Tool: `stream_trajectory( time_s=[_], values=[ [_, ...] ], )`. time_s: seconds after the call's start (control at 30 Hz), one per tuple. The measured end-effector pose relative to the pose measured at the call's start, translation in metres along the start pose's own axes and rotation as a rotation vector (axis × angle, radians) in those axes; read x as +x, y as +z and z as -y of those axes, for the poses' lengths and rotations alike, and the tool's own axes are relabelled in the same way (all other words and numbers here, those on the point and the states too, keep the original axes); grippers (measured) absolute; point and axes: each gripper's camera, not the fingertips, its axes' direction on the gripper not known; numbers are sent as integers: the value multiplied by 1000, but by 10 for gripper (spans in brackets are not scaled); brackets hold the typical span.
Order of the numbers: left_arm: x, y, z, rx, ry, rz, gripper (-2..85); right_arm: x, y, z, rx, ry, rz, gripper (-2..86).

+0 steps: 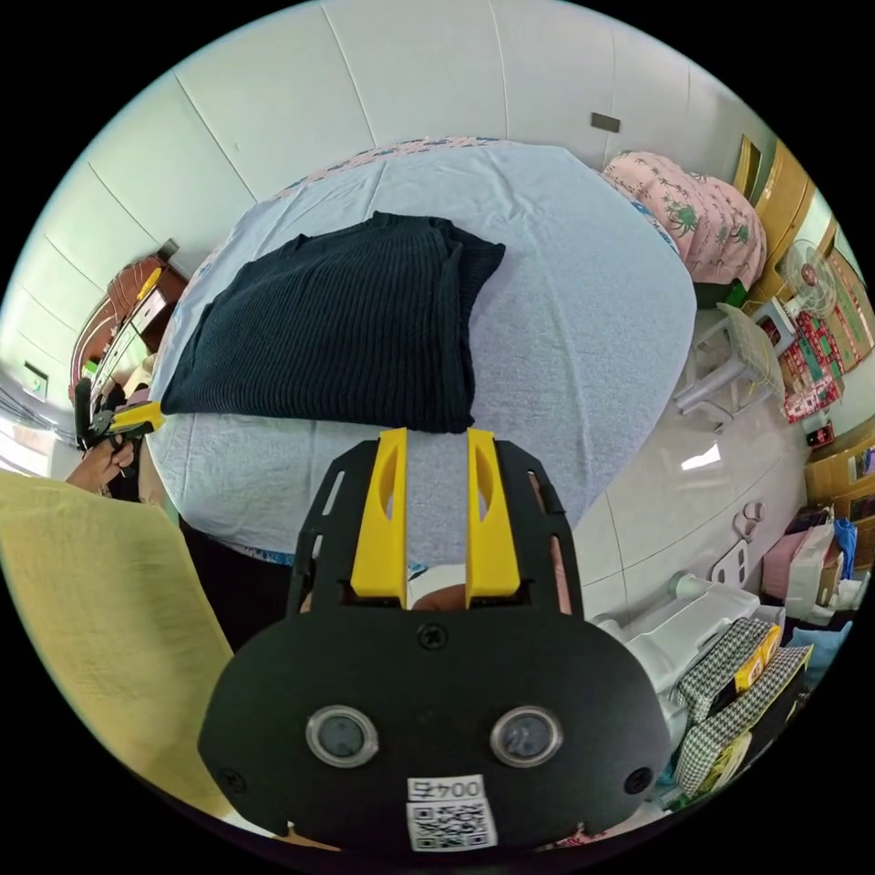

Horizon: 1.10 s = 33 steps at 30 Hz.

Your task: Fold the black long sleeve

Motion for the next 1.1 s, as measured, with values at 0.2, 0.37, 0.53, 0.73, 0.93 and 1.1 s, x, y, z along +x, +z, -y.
stream_trajectory(
  time_s=[0.2, 0.37, 0.53, 0.73, 0.93, 1.1],
  values=[
    [9, -3, 16, -33, -41, 33, 31, 9, 12, 16, -48, -94, 12, 117],
    [23, -3, 33, -90, -98, 87, 22, 19, 23, 31, -117, -223, 80, 117],
    [34, -5, 51, -133, -159, 121, 20, 26, 36, 45, -137, -302, 126, 111],
    [46, -5, 71, -195, -203, 189, 22, 43, 59, 64, -137, -325, 107, 26],
    [48, -10, 81, -188, -333, 177, 38, 84, 85, 71, -155, -233, 155, 39],
    [51, -16, 86, -294, -430, 218, 70, 116, 88, 84, -182, -177, 174, 82]
  ],
)
